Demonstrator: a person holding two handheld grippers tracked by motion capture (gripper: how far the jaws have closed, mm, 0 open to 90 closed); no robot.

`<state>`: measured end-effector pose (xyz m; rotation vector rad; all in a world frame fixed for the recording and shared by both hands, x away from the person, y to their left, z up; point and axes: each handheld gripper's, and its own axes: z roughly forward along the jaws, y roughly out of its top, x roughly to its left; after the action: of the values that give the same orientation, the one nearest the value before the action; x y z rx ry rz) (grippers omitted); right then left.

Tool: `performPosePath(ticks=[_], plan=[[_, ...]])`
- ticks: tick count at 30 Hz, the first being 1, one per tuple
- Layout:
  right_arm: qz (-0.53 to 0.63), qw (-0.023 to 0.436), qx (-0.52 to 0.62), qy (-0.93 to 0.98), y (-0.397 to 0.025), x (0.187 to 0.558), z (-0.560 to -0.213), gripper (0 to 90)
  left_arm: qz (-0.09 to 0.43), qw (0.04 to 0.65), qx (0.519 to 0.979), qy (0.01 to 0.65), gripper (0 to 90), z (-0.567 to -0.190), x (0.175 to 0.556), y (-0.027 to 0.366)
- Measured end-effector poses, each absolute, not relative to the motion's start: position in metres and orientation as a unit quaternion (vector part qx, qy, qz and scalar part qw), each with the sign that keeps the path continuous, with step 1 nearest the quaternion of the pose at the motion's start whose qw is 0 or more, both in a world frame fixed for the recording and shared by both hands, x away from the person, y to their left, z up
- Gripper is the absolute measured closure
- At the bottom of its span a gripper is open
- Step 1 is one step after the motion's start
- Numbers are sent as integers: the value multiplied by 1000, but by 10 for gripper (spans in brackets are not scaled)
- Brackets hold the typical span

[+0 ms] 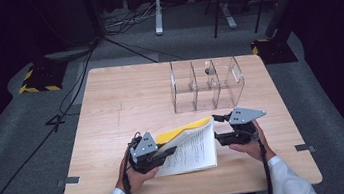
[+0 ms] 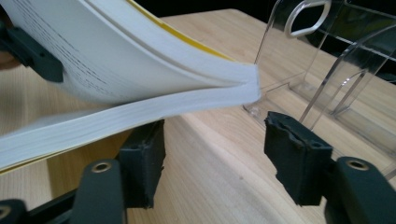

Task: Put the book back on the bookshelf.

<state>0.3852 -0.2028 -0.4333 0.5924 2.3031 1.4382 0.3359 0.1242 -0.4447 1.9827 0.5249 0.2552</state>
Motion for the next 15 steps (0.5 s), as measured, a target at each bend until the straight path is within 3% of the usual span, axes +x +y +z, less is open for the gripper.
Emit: performPosePath(ticks=[10, 15], plan=[[550, 204, 200, 785, -204, 379, -394, 438, 92, 538, 814, 198, 777, -435, 334, 106], [553, 203, 173, 789, -190, 370, -382, 435, 105, 539, 810, 206, 775, -435, 330, 115]])
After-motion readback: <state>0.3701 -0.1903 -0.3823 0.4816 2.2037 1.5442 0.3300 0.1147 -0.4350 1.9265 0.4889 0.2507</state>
